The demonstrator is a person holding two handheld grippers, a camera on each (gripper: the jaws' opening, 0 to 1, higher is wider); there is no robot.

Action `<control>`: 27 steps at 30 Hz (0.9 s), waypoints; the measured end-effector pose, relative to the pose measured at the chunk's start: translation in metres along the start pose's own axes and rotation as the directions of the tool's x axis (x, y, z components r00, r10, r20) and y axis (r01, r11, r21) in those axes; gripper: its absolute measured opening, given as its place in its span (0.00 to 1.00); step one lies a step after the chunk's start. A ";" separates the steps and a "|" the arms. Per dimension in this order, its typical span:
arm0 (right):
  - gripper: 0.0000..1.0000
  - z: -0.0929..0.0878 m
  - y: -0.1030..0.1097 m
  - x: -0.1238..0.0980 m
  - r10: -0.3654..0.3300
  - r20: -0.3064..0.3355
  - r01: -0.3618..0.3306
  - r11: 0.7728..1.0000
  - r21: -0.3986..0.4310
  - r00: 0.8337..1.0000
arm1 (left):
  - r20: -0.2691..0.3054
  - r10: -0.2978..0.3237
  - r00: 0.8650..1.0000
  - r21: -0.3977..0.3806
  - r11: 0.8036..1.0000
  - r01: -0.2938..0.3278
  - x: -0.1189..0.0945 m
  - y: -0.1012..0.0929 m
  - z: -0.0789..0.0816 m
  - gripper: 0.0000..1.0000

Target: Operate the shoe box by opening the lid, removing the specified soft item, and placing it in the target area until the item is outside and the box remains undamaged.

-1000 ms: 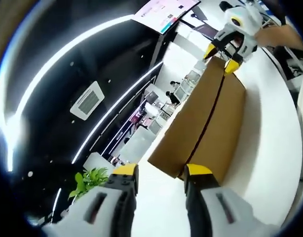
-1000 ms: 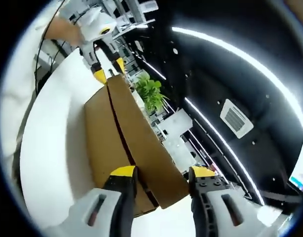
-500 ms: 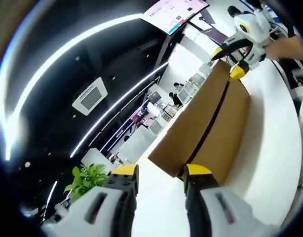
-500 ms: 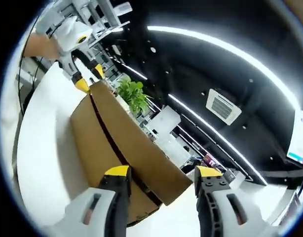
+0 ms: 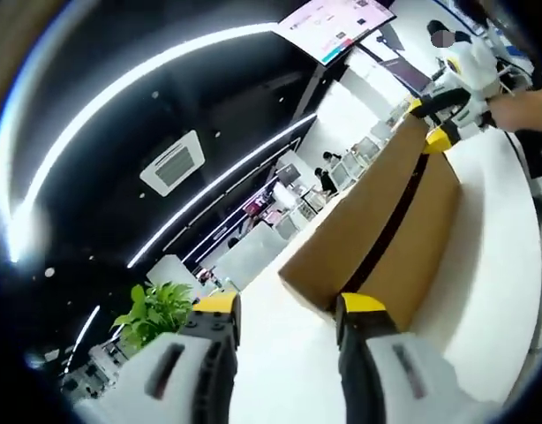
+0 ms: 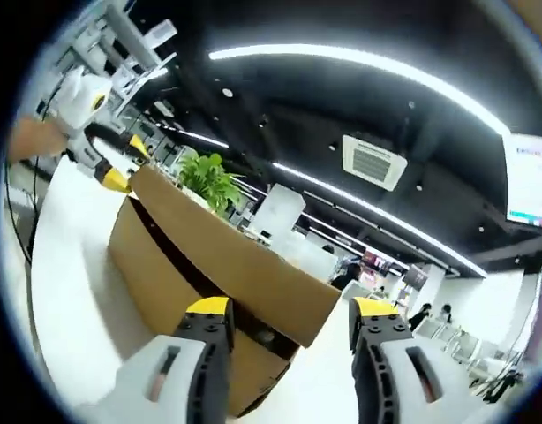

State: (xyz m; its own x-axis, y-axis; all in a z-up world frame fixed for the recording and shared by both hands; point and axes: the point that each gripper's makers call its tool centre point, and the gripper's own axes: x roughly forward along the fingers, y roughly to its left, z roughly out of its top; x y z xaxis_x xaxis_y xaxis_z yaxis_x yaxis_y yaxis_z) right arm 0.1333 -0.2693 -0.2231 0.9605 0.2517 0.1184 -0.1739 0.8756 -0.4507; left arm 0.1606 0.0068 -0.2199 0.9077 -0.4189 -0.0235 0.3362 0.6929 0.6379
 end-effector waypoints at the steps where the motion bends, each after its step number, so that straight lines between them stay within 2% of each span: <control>1: 0.46 -0.001 0.002 0.000 0.014 -0.002 -0.014 1.000 0.015 1.000 | 0.000 -0.003 1.000 -0.011 1.000 0.003 0.000 0.000 0.000 0.41; 8: 0.45 0.000 0.001 0.001 0.005 0.011 -0.005 0.999 0.034 1.000 | -0.001 0.000 1.000 -0.012 1.000 0.000 0.002 0.000 -0.002 0.36; 13: 0.45 0.001 0.000 0.002 -0.008 0.017 0.007 0.998 0.065 1.000 | 0.011 -0.039 0.999 -0.085 0.996 0.039 0.002 -0.008 -0.001 0.25; 16: 0.44 0.002 -0.001 0.002 -0.022 0.007 0.021 0.997 0.079 1.000 | 0.010 -0.033 0.999 -0.079 0.996 0.034 0.002 -0.006 -0.001 0.24; 18: 0.43 0.002 -0.002 0.001 -0.039 -0.005 0.039 0.992 0.124 0.999 | 0.018 -0.040 0.999 -0.107 0.993 0.042 0.002 -0.007 0.001 0.24; 21: 0.42 0.003 -0.003 0.002 -0.047 -0.012 0.048 0.988 0.148 0.999 | 0.041 -0.088 0.995 -0.185 0.978 0.094 0.003 -0.014 0.004 0.24; 22: 0.42 0.003 -0.003 0.002 -0.046 -0.012 0.047 0.988 0.150 0.999 | 0.069 -0.116 0.991 -0.221 0.967 0.128 0.004 -0.018 0.006 0.25; 23: 0.42 0.005 -0.004 0.003 -0.045 -0.002 0.044 0.987 0.156 0.999 | 0.077 -0.138 0.987 -0.272 0.950 0.154 0.004 -0.022 0.006 0.25; 24: 0.41 0.005 -0.005 0.003 -0.046 0.000 0.045 0.984 0.170 0.999 | 0.086 -0.174 0.981 -0.350 0.917 0.193 0.005 -0.027 0.007 0.26; 26: 0.40 0.005 -0.006 0.002 -0.058 0.011 0.055 0.975 0.215 0.998 | 0.094 -0.159 0.983 -0.376 0.909 0.183 0.006 -0.023 0.007 0.29; 27: 0.40 0.005 -0.007 0.002 -0.062 0.014 0.057 0.974 0.218 0.998 | 0.086 -0.151 0.985 -0.354 0.919 0.172 0.006 -0.020 0.007 0.29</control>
State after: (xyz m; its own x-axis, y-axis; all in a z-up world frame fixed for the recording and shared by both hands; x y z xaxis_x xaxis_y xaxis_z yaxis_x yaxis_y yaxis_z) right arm 0.1357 -0.2726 -0.2159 0.9663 0.2027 0.1588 -0.1615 0.9574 -0.2393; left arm 0.1575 -0.0135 -0.2272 0.8217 -0.5675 -0.0532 0.5538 0.7729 0.3098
